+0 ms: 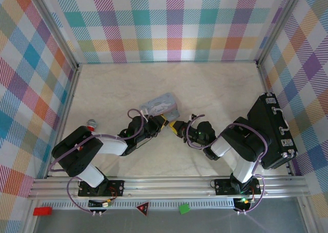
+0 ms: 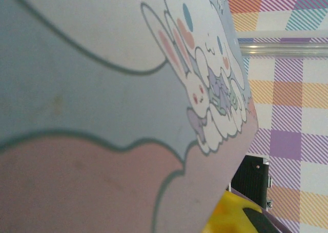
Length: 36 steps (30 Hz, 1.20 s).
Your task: Unlock a padlock with a key
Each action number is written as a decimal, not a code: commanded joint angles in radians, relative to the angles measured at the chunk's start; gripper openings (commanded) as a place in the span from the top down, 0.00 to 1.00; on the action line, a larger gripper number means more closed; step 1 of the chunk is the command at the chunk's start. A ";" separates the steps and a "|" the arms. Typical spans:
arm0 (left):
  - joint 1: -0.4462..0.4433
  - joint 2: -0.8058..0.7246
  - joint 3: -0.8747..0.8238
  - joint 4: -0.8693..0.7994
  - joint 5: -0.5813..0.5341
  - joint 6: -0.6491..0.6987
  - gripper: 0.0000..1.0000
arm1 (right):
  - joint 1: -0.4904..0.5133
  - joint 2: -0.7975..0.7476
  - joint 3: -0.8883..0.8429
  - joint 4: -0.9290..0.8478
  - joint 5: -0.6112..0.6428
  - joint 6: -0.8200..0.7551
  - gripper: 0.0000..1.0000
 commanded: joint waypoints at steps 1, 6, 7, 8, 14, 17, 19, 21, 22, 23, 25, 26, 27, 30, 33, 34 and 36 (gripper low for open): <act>-0.065 -0.005 0.050 0.095 0.151 -0.002 0.96 | 0.004 0.004 0.043 0.037 0.018 0.000 1.00; -0.076 0.017 0.063 0.083 0.149 -0.003 0.96 | 0.030 0.000 0.075 0.037 0.017 0.001 1.00; -0.080 0.022 0.067 0.077 0.149 0.000 0.96 | 0.039 0.003 0.085 0.037 0.017 0.002 1.00; -0.086 0.026 0.073 0.069 0.150 0.000 0.96 | 0.047 0.006 0.094 0.037 0.017 0.004 1.00; -0.120 0.047 0.105 0.019 0.143 0.022 0.96 | 0.067 0.027 0.116 0.037 0.021 0.004 1.00; -0.127 0.047 0.112 -0.009 0.142 0.031 0.96 | 0.065 0.034 0.109 0.037 0.023 0.003 1.00; -0.126 0.041 0.112 -0.030 0.135 0.036 0.96 | 0.065 0.037 0.101 0.037 0.029 0.001 1.00; -0.126 0.030 0.114 -0.070 0.127 0.049 0.96 | 0.065 0.040 0.090 0.037 0.037 0.002 1.00; -0.126 0.022 0.115 -0.096 0.120 0.055 0.96 | 0.063 0.044 0.088 0.037 0.036 0.004 1.00; -0.128 0.012 0.115 -0.123 0.110 0.060 0.96 | 0.063 0.048 0.089 0.032 0.031 0.009 1.00; -0.125 -0.011 0.110 -0.186 0.086 0.063 0.96 | 0.060 0.060 0.094 0.023 0.012 0.029 0.94; -0.125 -0.023 0.103 -0.211 0.068 0.067 0.96 | 0.060 0.065 0.096 0.019 0.004 0.032 0.92; -0.123 -0.036 0.095 -0.234 0.052 0.068 0.96 | 0.060 0.065 0.097 0.017 0.000 0.029 0.91; -0.112 -0.074 0.076 -0.302 0.016 0.076 0.96 | 0.060 0.038 0.089 -0.042 -0.002 0.011 0.83; -0.097 -0.097 0.070 -0.344 -0.005 0.083 0.97 | 0.057 -0.017 0.084 -0.191 -0.013 -0.026 0.69; -0.092 -0.104 0.072 -0.357 -0.008 0.086 0.97 | 0.054 -0.035 0.080 -0.229 -0.021 -0.045 0.64; -0.079 -0.112 0.074 -0.382 -0.013 0.097 0.97 | 0.046 -0.065 0.059 -0.264 -0.035 -0.087 0.60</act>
